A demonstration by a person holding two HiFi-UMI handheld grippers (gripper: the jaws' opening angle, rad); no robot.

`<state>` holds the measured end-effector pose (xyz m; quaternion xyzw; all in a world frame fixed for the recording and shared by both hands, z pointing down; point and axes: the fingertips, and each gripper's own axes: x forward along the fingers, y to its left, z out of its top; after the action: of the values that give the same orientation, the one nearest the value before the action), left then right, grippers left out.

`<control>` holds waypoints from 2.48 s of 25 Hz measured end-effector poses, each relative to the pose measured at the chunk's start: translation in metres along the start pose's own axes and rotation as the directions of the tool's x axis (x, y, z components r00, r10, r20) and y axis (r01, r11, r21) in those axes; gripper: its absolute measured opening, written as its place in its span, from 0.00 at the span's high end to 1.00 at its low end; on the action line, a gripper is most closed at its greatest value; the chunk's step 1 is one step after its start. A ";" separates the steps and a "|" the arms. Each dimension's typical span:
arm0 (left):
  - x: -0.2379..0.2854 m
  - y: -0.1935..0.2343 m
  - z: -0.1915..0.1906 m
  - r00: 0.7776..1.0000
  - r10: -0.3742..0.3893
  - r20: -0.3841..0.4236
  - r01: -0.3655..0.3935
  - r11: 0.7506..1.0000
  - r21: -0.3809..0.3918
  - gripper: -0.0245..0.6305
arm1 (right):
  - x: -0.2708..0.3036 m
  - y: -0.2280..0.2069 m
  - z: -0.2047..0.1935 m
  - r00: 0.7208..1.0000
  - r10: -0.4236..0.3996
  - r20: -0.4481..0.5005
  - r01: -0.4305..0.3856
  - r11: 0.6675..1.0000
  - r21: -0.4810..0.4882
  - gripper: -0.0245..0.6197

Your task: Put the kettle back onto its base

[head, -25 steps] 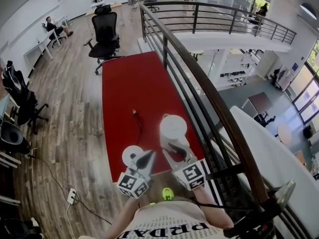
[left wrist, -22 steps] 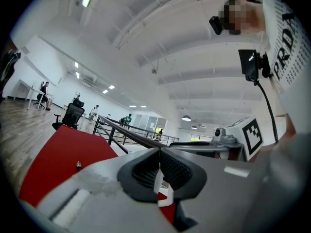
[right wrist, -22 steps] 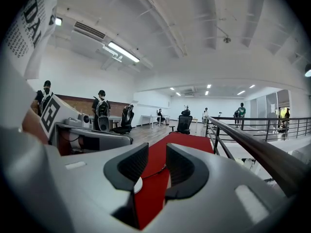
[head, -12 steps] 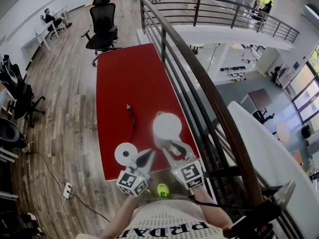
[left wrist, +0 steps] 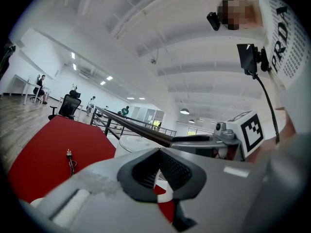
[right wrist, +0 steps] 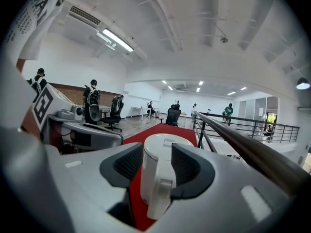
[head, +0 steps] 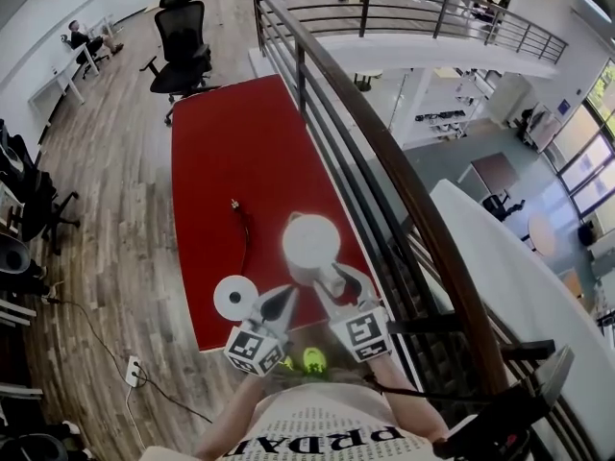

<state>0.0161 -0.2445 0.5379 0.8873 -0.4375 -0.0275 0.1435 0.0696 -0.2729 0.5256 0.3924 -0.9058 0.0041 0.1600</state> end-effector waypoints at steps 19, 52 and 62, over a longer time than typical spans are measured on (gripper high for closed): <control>0.034 -0.011 -0.037 0.996 -0.047 -0.069 0.045 0.999 -0.031 0.97 | -0.004 -0.005 -0.044 0.997 0.010 -0.074 -0.005 0.998 0.065 0.66; 0.033 0.004 -0.077 0.994 -0.016 -0.110 0.005 0.995 -0.105 0.97 | 0.026 -0.004 -0.096 0.992 0.029 -0.124 -0.010 0.988 0.151 0.77; 0.024 0.003 -0.077 0.995 -0.013 -0.099 0.001 0.993 -0.118 0.97 | 0.025 -0.005 -0.098 0.993 0.024 -0.114 -0.003 0.983 0.182 0.77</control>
<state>0.0419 -0.2470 0.6140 0.8791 -0.4243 -0.0096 0.2169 0.0852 -0.2811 0.6249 0.3981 -0.8936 0.1105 0.1755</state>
